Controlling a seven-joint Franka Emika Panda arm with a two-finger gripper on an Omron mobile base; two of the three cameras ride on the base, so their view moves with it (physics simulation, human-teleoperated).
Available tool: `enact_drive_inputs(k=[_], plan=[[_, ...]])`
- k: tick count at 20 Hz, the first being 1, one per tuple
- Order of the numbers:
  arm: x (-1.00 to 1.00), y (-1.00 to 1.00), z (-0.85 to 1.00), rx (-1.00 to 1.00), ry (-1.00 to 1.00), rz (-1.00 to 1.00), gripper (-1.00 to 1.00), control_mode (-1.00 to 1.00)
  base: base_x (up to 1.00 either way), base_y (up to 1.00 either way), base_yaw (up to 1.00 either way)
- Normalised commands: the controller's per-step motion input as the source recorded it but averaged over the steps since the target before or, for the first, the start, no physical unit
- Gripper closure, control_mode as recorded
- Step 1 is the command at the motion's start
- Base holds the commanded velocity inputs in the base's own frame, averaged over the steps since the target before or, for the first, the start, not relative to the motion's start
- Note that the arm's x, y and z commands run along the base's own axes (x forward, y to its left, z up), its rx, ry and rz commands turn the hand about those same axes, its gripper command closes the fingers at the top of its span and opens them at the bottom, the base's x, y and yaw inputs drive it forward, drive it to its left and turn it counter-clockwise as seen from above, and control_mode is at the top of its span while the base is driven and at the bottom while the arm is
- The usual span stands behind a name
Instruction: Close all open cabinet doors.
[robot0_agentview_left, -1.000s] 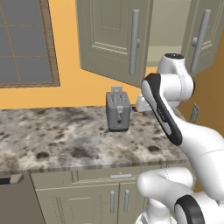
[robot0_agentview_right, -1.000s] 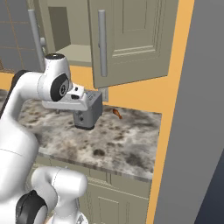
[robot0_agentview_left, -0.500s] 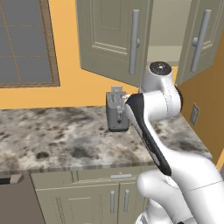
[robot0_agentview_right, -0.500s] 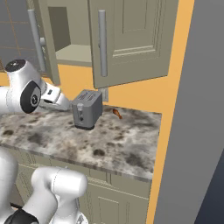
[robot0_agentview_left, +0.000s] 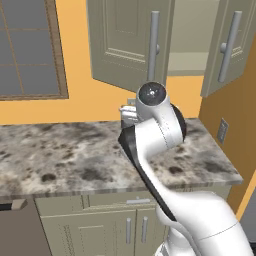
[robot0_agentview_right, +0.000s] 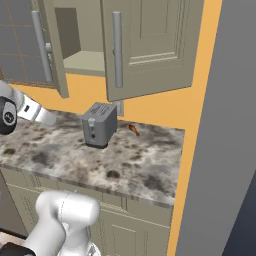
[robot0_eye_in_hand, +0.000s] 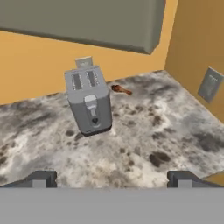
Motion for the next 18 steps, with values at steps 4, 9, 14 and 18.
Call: enact_drive_inputs(k=[4, 9, 14, 18], plan=[[0.04, 0.34, 0.34, 0.0, -0.14, -0.21, -1.0, -1.0, 0.0, 0.0, 0.0], [0.01, 0.32, 0.25, -0.13, -0.22, -0.2, -1.0, -1.0, 0.0, 0.0, 0.0], [0.17, 0.31, 0.28, -0.05, -0.13, -0.15, -1.0, -1.0, 0.0, 0.0, 0.0], [0.16, 0.17, 0.38, 0.0, -0.15, -0.08, -1.0, -1.0, 0.0, 0.0, 0.0]])
